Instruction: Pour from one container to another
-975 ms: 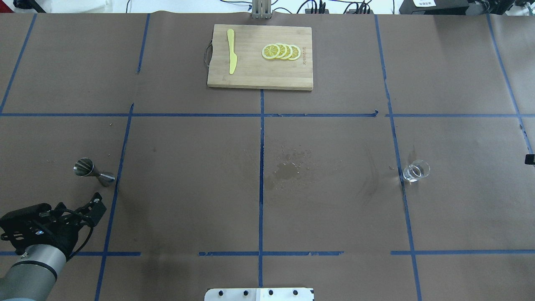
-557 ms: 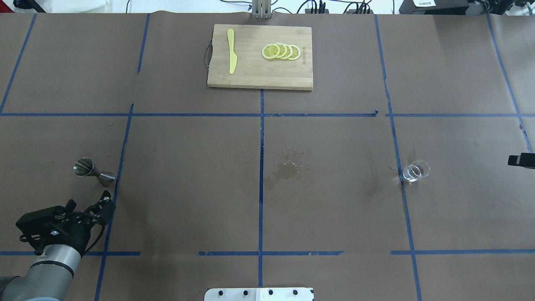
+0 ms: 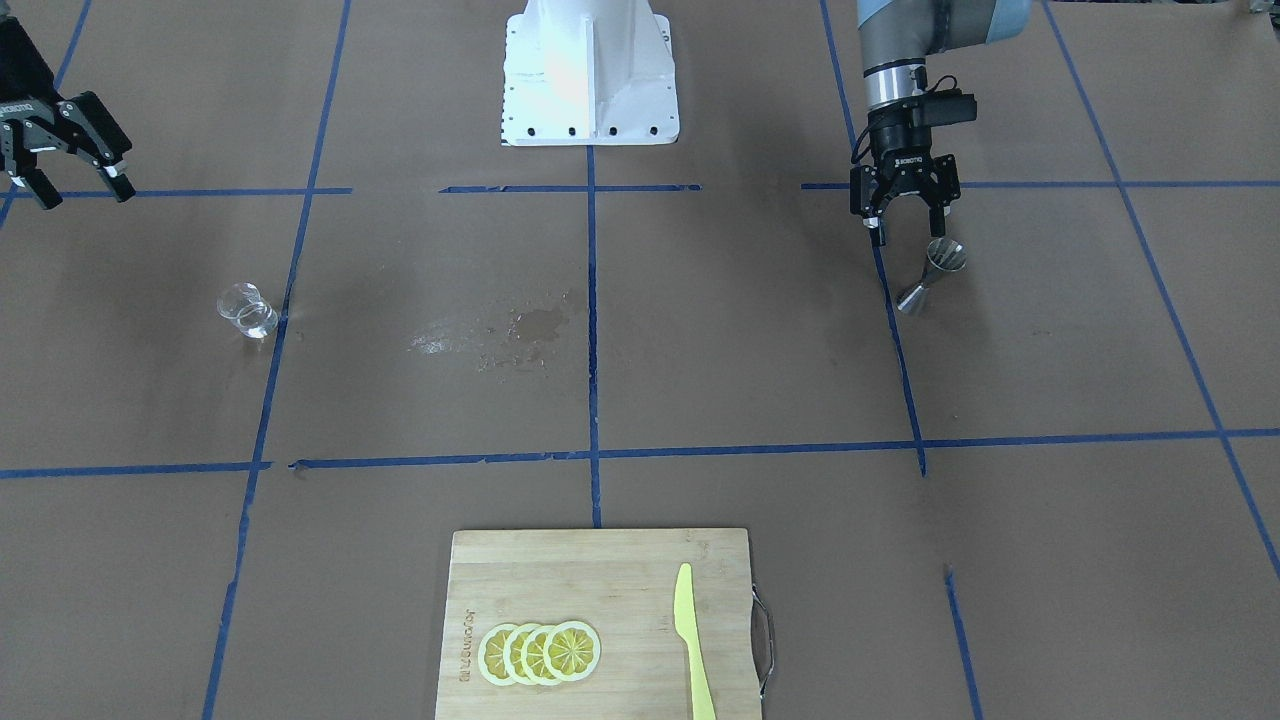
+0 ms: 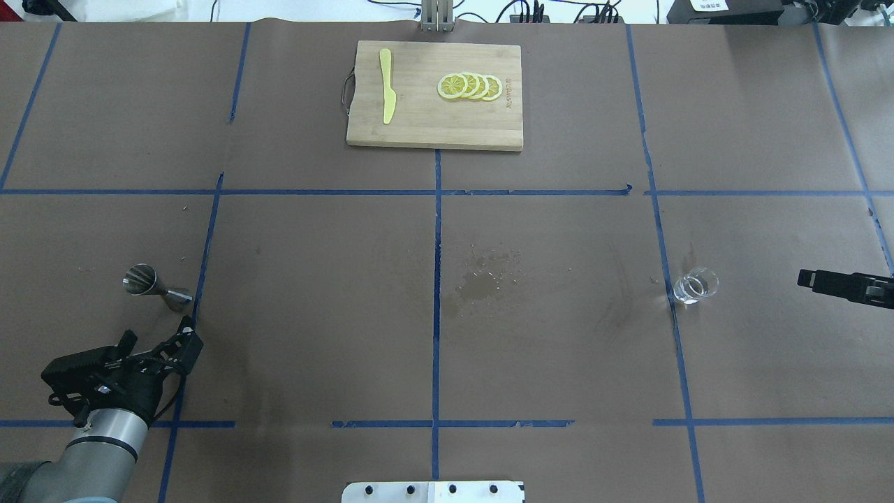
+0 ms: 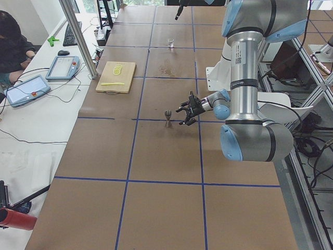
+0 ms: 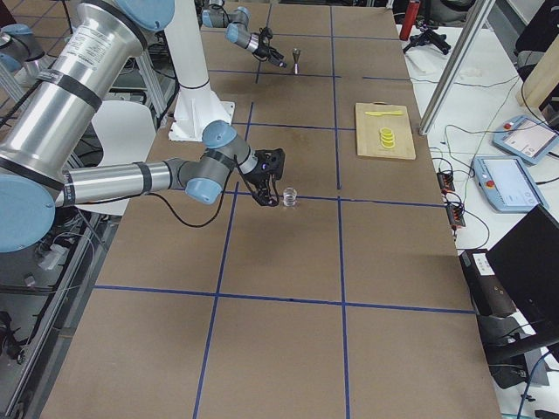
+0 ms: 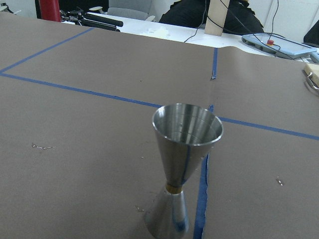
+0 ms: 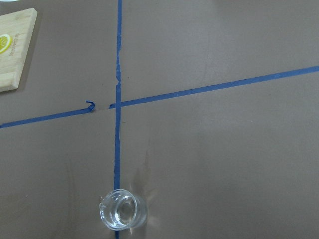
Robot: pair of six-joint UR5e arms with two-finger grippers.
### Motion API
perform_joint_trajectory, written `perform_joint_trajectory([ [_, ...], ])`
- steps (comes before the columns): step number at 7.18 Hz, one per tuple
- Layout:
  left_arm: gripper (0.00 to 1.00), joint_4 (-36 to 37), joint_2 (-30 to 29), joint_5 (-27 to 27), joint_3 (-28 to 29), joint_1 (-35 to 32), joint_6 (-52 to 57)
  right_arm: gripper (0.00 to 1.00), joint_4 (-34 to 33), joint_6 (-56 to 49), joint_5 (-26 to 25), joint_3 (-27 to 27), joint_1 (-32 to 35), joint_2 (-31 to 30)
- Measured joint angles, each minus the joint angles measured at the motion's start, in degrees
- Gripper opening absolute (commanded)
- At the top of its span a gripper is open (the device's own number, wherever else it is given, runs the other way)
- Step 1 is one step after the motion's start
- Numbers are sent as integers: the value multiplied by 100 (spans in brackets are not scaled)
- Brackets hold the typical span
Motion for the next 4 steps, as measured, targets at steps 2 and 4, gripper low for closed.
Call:
perform_joint_trajectory([
  [2,94,25,-47,248,177,-100,2,100,-9,226,-470,8,-482,6],
  [4,91,173,-229,411,432,-354,20,100,-11,450,-818,14,-851,22],
])
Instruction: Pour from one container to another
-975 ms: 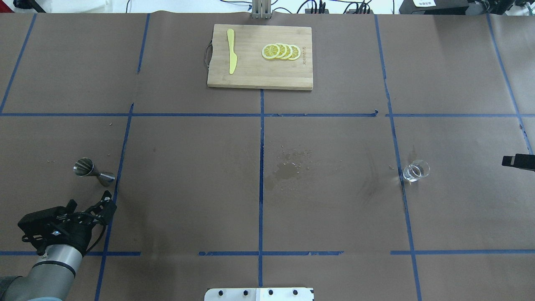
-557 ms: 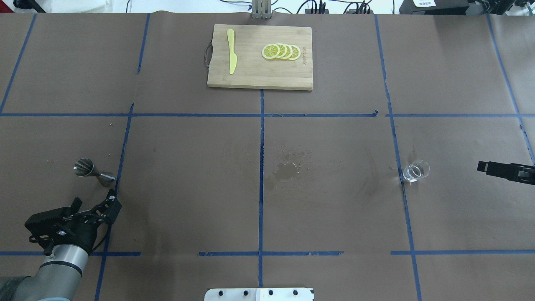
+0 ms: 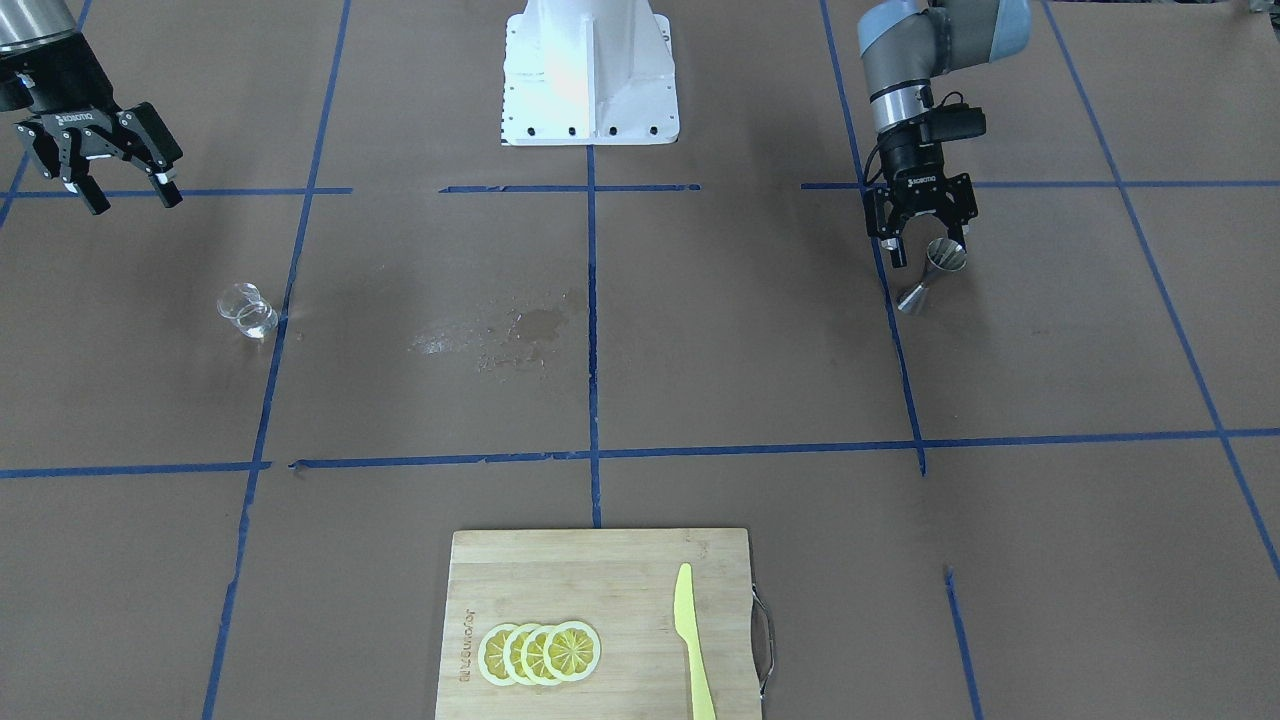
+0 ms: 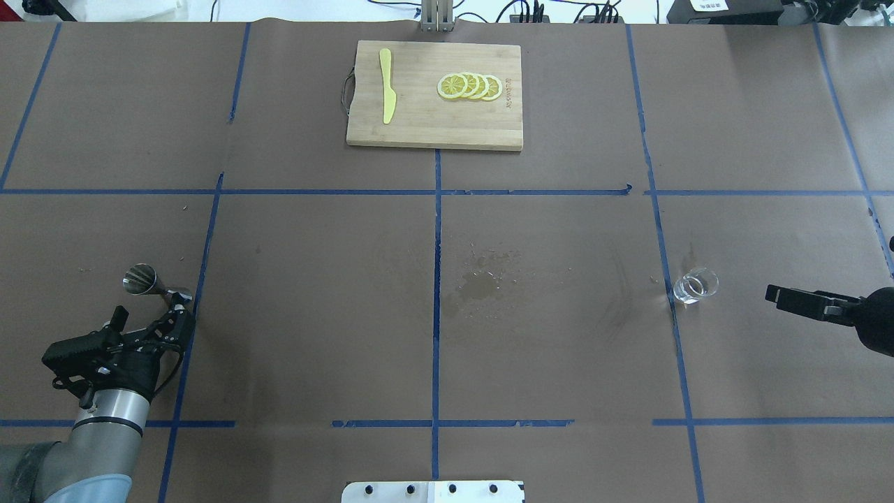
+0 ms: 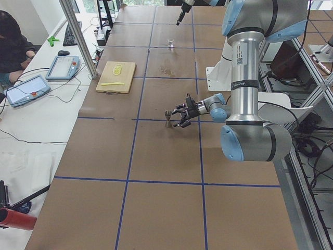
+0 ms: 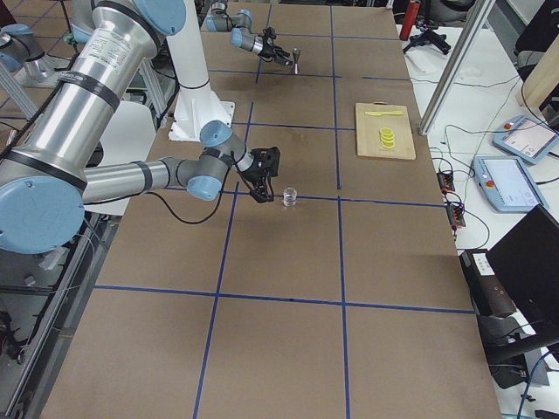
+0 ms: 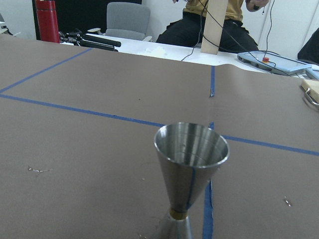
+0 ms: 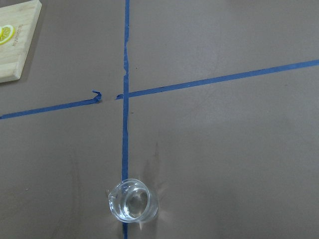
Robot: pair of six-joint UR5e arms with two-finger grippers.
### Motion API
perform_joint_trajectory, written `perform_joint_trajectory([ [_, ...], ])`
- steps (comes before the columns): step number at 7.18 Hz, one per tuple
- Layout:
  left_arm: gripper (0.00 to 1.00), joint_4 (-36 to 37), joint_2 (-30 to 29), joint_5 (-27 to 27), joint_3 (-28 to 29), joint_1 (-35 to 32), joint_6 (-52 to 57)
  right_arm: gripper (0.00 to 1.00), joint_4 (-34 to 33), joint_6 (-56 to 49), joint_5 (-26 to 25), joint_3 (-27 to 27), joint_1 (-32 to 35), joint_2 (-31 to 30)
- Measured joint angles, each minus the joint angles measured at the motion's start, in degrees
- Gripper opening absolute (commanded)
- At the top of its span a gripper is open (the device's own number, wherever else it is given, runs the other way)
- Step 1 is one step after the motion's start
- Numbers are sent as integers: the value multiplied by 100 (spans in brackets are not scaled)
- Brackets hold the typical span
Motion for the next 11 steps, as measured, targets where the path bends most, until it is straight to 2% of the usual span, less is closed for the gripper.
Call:
perform_joint_trajectory([
  [4,87,228,-612,368,601,-394,32,100,7,141,-125,2,-205,13],
  [11,83,280,-748,667,1088,-543,7,100,9,279,-136,2,-302,76],
])
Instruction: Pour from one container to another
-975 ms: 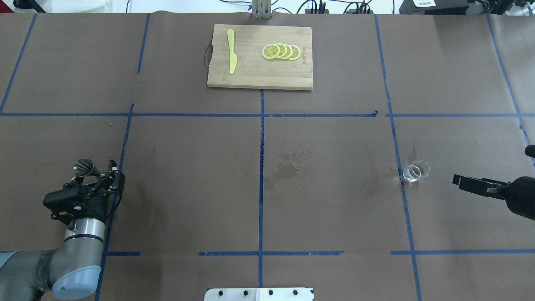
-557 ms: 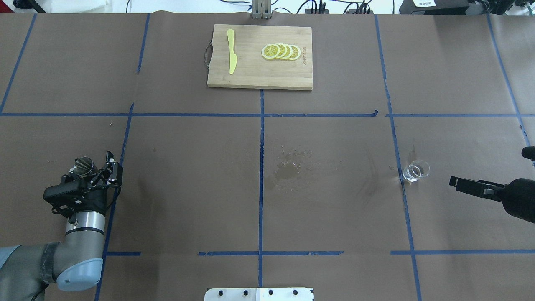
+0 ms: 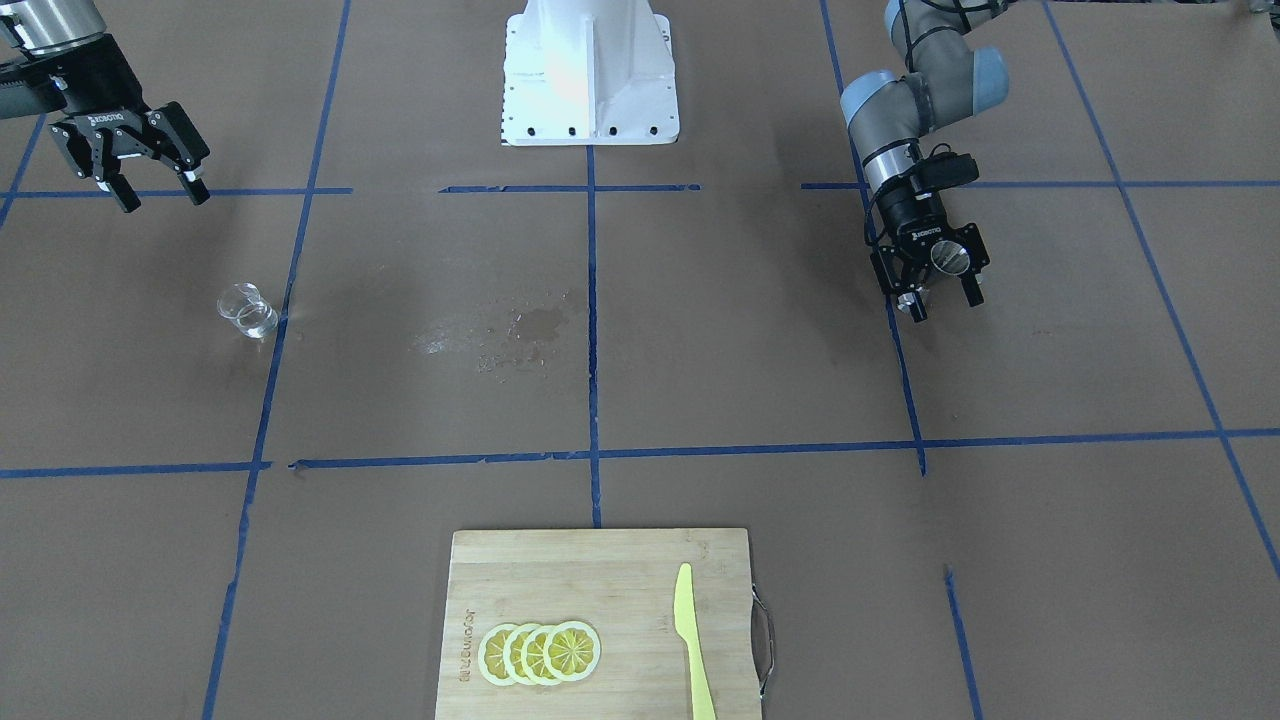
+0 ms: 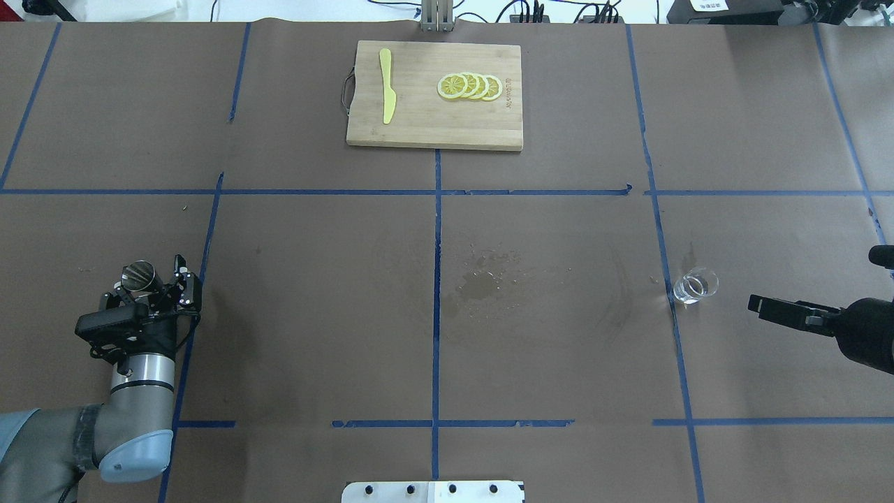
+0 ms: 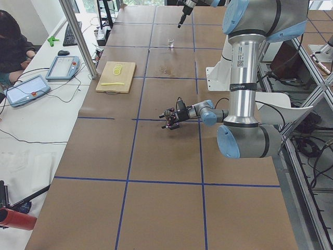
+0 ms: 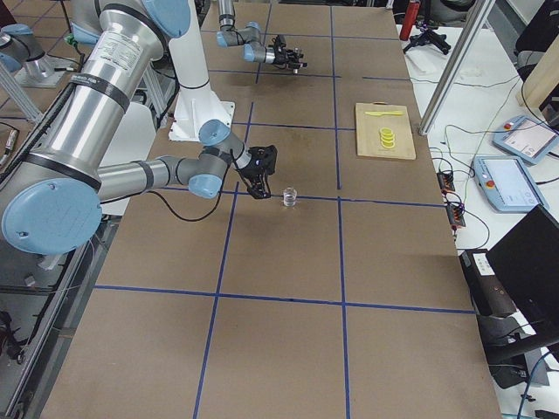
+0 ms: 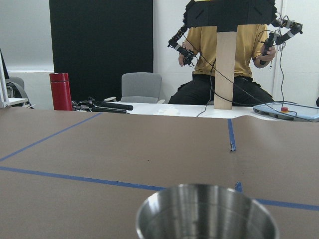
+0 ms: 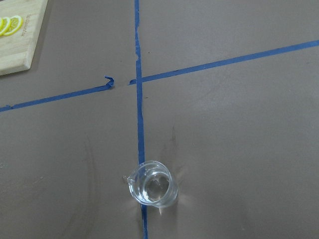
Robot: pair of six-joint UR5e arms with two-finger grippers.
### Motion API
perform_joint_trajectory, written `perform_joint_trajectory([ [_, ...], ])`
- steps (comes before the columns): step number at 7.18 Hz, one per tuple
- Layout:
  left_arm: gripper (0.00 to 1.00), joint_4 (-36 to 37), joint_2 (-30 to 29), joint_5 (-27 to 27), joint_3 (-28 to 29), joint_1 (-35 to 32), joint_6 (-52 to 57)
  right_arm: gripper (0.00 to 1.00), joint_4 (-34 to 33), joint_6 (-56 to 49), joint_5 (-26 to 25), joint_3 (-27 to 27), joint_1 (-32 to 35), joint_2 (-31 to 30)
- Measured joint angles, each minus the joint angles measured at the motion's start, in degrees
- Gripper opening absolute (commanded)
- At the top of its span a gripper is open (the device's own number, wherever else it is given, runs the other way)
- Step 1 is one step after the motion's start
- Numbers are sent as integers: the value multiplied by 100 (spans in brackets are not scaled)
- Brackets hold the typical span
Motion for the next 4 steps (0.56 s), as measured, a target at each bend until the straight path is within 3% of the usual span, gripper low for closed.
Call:
perform_joint_trajectory([
  [4,82,0,-59,4,-2,18,-11,100,-4,0,-41,0,6,5],
])
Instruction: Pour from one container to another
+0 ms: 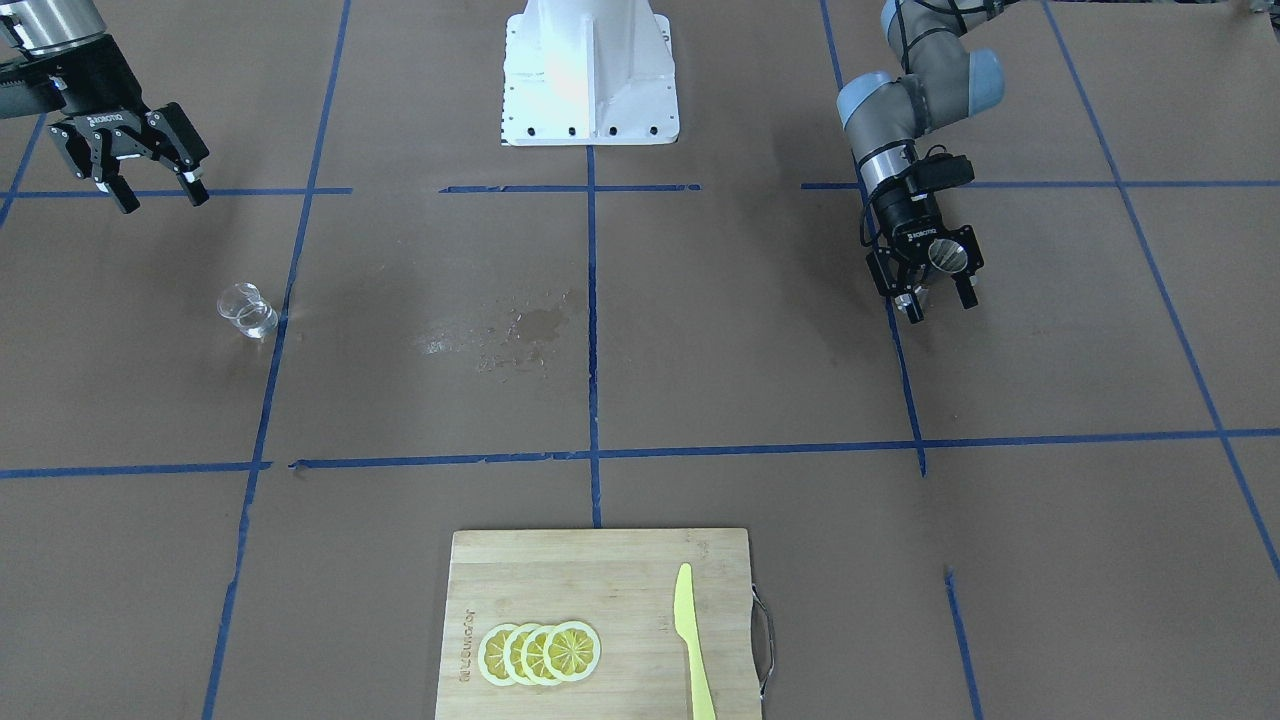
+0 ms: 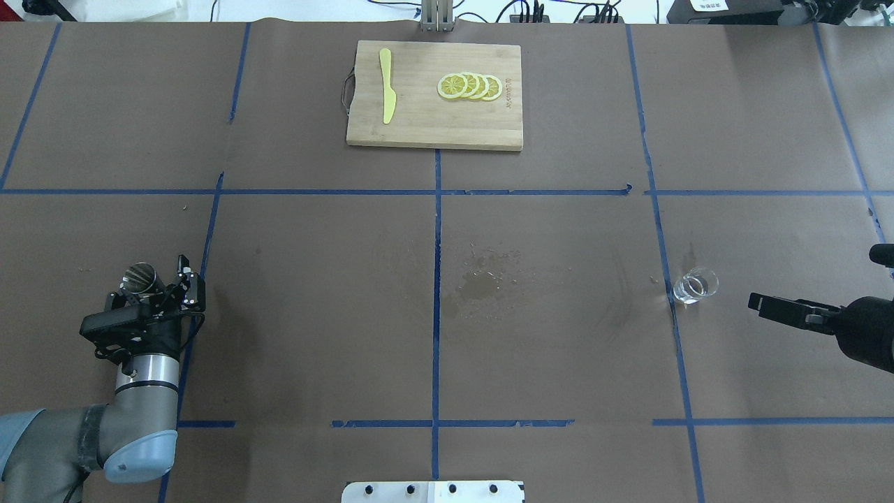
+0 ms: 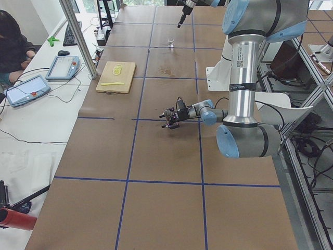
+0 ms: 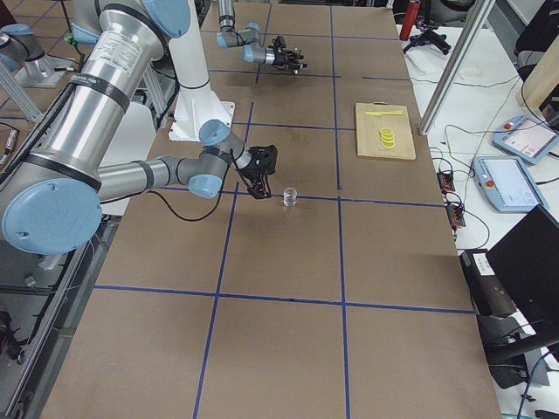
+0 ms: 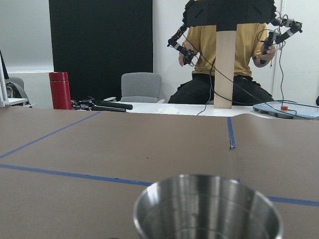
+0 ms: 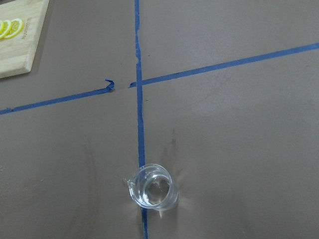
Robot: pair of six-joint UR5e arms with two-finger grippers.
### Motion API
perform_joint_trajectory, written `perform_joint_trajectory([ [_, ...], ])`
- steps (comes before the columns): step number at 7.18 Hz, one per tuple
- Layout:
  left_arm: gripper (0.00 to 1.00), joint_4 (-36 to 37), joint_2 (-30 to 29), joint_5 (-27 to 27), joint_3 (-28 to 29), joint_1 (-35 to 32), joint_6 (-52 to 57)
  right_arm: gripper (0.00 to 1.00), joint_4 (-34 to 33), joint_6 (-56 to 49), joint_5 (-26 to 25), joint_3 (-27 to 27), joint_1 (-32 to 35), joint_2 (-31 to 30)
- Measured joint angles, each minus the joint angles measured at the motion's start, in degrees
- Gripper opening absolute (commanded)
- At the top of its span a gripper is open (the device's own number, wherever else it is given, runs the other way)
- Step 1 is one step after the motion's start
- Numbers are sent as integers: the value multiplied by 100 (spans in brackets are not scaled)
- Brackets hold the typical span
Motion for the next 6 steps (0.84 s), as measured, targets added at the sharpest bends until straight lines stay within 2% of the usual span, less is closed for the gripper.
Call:
perform_joint_trajectory([
  [6,75,4,-5,33,7,114,-17,100,-5,0,-4,0,-6,0],
])
